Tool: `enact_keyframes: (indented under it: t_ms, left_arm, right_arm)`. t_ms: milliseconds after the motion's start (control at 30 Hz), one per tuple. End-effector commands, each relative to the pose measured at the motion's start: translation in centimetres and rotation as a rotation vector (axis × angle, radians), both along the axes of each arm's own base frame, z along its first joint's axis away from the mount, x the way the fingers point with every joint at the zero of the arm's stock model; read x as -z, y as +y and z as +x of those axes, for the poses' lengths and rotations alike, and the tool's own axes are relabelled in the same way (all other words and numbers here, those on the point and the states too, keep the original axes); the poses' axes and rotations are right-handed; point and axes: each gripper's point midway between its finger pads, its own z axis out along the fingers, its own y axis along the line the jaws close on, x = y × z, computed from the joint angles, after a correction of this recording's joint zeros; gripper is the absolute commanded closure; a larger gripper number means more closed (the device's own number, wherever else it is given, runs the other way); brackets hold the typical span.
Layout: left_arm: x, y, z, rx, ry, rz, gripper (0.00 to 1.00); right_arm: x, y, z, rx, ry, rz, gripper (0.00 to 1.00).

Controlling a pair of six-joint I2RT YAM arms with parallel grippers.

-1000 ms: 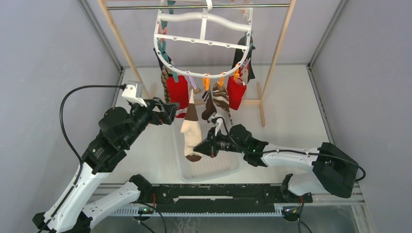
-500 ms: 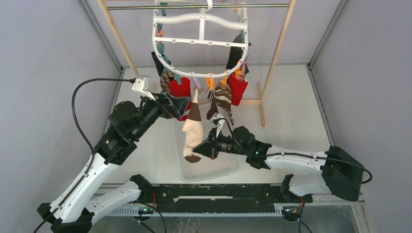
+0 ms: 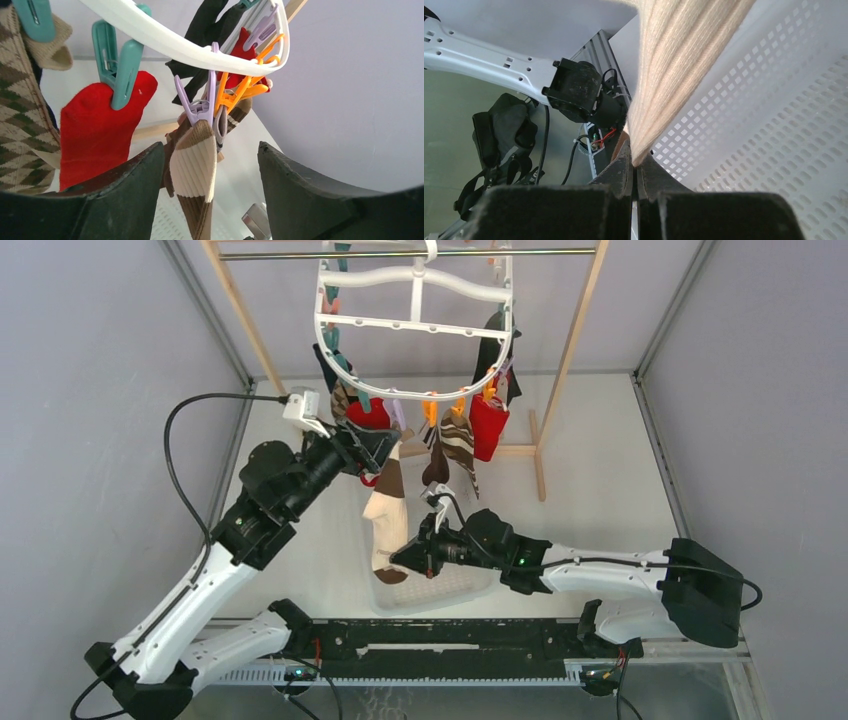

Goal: Remove the socks clipped to the hanger
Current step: Remove the sock from the hanger.

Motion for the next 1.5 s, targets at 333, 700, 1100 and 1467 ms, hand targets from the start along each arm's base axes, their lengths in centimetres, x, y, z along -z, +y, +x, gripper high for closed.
enact_keyframes:
  t_ms: [333,700,1100,1467]
  left_arm:
    - [-1.4,-1.3,1.4,0.008,-0.037,-0.010,0.39]
    - [-2.5,-1.5,2.6,-0.021,-0.067,-0.015,0.38]
    - [-4.2,-1.6,3.3,-0.043,-0.128,-0.041,0.23]
    - [-5.1,-2.1,4.2,-0.048,-0.170,-0.035,0.31]
  right_arm:
    - [-2.2,0.7,0.0,0.013,-0.039,0.037,1.00]
    - [-1.8,1.0,-0.2,0.009,-0.035,0.029,1.00]
    - [-1.4,1.2,-0.5,0.004,-0.029,0.021,1.00]
    - [-0.6,1.3,-0.5,0.003,-0.020,0.010,1.00]
